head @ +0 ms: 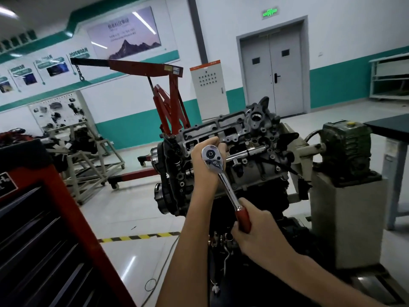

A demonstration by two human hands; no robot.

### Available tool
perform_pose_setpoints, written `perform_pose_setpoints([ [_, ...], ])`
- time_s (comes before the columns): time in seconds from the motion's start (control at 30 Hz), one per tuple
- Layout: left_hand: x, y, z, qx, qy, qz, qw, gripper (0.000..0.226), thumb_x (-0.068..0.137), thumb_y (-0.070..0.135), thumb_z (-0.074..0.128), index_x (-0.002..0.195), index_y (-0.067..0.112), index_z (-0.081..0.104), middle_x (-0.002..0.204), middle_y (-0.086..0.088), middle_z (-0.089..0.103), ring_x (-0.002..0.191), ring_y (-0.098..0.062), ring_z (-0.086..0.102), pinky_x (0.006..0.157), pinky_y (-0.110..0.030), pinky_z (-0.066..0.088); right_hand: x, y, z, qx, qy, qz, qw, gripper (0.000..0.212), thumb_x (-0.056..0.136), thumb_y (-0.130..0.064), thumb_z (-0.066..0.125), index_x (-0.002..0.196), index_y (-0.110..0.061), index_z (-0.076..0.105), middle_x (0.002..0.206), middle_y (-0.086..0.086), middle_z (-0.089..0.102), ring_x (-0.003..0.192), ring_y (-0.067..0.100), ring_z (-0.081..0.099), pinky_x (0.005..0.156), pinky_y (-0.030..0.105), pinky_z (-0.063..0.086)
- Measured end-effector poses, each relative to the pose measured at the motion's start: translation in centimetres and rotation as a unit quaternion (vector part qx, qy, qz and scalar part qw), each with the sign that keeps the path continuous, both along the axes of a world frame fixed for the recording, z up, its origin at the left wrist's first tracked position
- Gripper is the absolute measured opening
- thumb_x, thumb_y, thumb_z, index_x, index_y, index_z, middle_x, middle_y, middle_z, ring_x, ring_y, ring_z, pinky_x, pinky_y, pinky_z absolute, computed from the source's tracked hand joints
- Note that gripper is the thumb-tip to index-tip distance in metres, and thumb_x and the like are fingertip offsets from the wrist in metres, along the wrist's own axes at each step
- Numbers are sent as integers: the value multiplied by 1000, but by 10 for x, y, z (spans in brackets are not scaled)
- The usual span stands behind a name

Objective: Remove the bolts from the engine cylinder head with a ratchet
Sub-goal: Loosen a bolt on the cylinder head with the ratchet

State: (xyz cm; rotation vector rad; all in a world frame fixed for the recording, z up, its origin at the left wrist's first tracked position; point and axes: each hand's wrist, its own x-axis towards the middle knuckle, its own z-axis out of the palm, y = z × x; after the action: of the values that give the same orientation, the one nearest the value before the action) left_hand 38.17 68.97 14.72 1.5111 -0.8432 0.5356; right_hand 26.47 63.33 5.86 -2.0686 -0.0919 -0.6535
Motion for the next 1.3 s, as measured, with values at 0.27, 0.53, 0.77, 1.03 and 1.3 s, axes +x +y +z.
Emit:
perform_pose_setpoints([
  [0.27,3,13,14,185,-85,-45,978,19,73,8,50,56,9,43,51,0,36,52,-11,31,51,-25,24,2,-125,100,-459,-38,-133,878,21,76,-15,61,95,-22,54,56,-14,45,48,6,47,46,15,34],
  [0.53,-3,-9,-1,-54,54,27,997,45,87,-9,56,54,20,42,49,15,41,43,1,38,50,-9,31,-2,-29,1,-84,-15,-49,995,20,76,-12,61,84,-24,46,53,-6,49,38,6,46,40,13,37],
  [0.77,-4,1,3,11,-3,8,1000,32,85,-9,60,60,11,53,54,7,38,44,0,40,50,-12,33,-5,-46,11,-127,8,-25,992,18,75,-12,59,83,-25,49,55,-6,48,39,8,46,42,16,37],
  [1.03,4,3,9,121,-62,-23,990,16,76,3,56,66,15,52,51,-4,46,53,-9,40,56,-26,34,-2,-125,87,-400,-7,-111,910,21,79,-13,61,97,-23,54,61,-11,52,52,4,55,47,16,46],
  [1.3,-2,-21,-4,-62,-13,-9,998,38,86,-13,51,55,3,37,49,13,30,45,0,27,47,-12,25,-2,11,-12,82,-6,0,997,21,79,-8,60,75,-17,42,56,1,43,40,6,38,41,15,36],
])
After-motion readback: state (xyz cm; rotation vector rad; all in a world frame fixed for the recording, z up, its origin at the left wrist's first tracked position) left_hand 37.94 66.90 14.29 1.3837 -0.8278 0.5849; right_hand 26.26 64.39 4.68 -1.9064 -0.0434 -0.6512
